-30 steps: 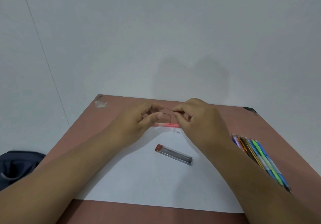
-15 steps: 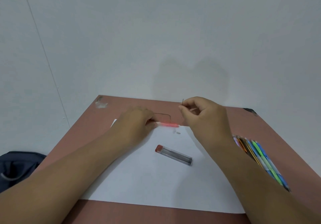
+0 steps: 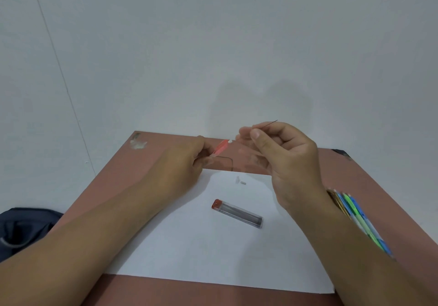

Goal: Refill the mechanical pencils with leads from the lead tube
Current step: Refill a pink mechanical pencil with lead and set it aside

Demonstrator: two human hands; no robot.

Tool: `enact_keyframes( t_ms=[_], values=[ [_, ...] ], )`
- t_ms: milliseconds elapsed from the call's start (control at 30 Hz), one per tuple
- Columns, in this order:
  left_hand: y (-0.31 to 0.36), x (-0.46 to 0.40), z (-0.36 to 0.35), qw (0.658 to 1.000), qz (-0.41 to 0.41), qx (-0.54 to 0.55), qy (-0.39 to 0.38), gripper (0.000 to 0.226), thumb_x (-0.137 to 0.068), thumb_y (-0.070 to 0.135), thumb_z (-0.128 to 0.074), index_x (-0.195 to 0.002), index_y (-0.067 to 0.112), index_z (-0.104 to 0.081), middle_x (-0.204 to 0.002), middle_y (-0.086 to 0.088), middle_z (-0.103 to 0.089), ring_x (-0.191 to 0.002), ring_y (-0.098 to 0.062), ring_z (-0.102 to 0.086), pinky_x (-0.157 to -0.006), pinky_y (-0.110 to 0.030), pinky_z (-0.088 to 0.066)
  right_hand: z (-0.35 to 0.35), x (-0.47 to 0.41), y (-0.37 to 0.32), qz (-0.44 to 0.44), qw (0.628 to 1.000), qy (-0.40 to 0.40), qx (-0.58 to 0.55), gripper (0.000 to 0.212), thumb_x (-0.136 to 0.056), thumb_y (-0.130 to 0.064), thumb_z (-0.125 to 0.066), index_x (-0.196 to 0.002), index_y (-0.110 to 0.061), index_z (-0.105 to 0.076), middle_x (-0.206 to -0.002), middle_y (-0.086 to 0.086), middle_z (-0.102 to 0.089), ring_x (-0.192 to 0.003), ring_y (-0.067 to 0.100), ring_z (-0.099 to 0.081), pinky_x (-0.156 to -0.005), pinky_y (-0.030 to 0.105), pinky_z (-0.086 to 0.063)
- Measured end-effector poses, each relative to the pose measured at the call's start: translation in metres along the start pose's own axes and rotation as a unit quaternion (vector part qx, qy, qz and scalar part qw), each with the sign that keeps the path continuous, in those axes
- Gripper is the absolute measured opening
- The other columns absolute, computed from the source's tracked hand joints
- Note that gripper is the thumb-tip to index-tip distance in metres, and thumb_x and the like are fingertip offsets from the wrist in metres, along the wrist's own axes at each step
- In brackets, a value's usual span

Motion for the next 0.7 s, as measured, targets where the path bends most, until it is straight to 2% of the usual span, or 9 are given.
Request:
enact_keyframes(
  t_ms=[67,167,233,333,433,600,700],
  values=[
    [0.002,0.001,0.0,1.0,-0.029,-0.001,0.002,0.017,-0.094,0.016,-0.061,-0.105,0.028,-0.066,-0.098,0.028,-0.065,-0.094,-0.001,-0.063,-0.084,-0.033,-0.054,-0.003,0.003,-0.001,-0.002,0.999,-0.024,-0.02,0.005,-0.092,0.001,-0.066,-0.096,0.0,-0.068,-0.093,0.019,-0.076,-0.09,0.031,-0.076,-0.066,0.033,-0.061],
    [0.009,0.003,0.002,0.999,-0.049,-0.001,0.007,0.04,-0.09,-0.001,-0.059,-0.106,0.035,-0.063,-0.095,0.046,-0.058,-0.093,0.015,-0.056,-0.084,-0.012,-0.047,-0.007,0.007,-0.002,0.01,0.999,-0.05,-0.018,0.005,-0.092,0.005,-0.063,-0.096,0.002,-0.066,-0.087,0.02,-0.076,-0.082,0.031,-0.076,-0.067,0.032,-0.061],
    [0.013,0.004,0.004,0.998,-0.056,0.009,0.008,0.048,-0.089,-0.001,-0.055,-0.112,0.042,-0.054,-0.098,0.056,-0.051,-0.095,0.024,-0.052,-0.082,-0.005,-0.042,-0.008,0.008,-0.002,0.024,0.998,-0.061,-0.008,0.005,-0.092,0.006,-0.063,-0.095,0.003,-0.065,-0.085,0.019,-0.076,-0.081,0.03,-0.076,-0.069,0.031,-0.061],
    [0.013,0.005,0.004,0.999,-0.047,0.018,0.002,0.045,-0.089,0.007,-0.054,-0.113,0.044,-0.051,-0.096,0.055,-0.052,-0.094,0.022,-0.054,-0.079,-0.007,-0.044,-0.008,0.009,0.0,0.044,0.997,-0.07,0.001,0.006,-0.091,0.007,-0.063,-0.094,0.003,-0.066,-0.084,0.018,-0.076,-0.081,0.029,-0.076,-0.07,0.031,-0.061],
    [0.011,0.004,0.003,0.998,-0.055,0.025,0.007,0.033,-0.088,0.016,-0.053,-0.109,0.041,-0.056,-0.094,0.05,-0.055,-0.093,0.019,-0.055,-0.079,-0.008,-0.046,-0.009,0.01,0.001,0.061,0.995,-0.074,0.011,0.006,-0.091,0.008,-0.064,-0.093,0.003,-0.066,-0.086,0.019,-0.076,-0.084,0.032,-0.076,-0.073,0.033,-0.061],
    [0.008,0.004,0.001,0.998,-0.058,0.016,0.018,0.025,-0.087,0.021,-0.054,-0.105,0.037,-0.062,-0.084,0.041,-0.057,-0.087,0.013,-0.056,-0.075,-0.008,-0.044,-0.008,0.012,0.001,0.094,0.991,-0.091,0.026,0.006,-0.089,0.007,-0.066,-0.09,0.001,-0.067,-0.086,0.02,-0.075,-0.083,0.031,-0.076,-0.074,0.035,-0.062],
    [0.008,0.004,0.0,0.998,-0.063,0.019,0.019,0.028,-0.087,0.022,-0.053,-0.108,0.04,-0.056,-0.085,0.042,-0.058,-0.088,0.018,-0.055,-0.075,-0.006,-0.043,-0.009,0.012,0.002,0.132,0.985,-0.099,0.049,0.012,-0.088,0.009,-0.067,-0.089,-0.002,-0.069,-0.084,0.016,-0.076,-0.08,0.025,-0.077,-0.073,0.03,-0.061]
  ],
)
Point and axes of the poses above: each hand's wrist, its own x-axis away from the middle knuckle, its own z-axis out of the back of the hand, y = z × x, the point moved 2 cm from there along -x, towards the middle knuckle
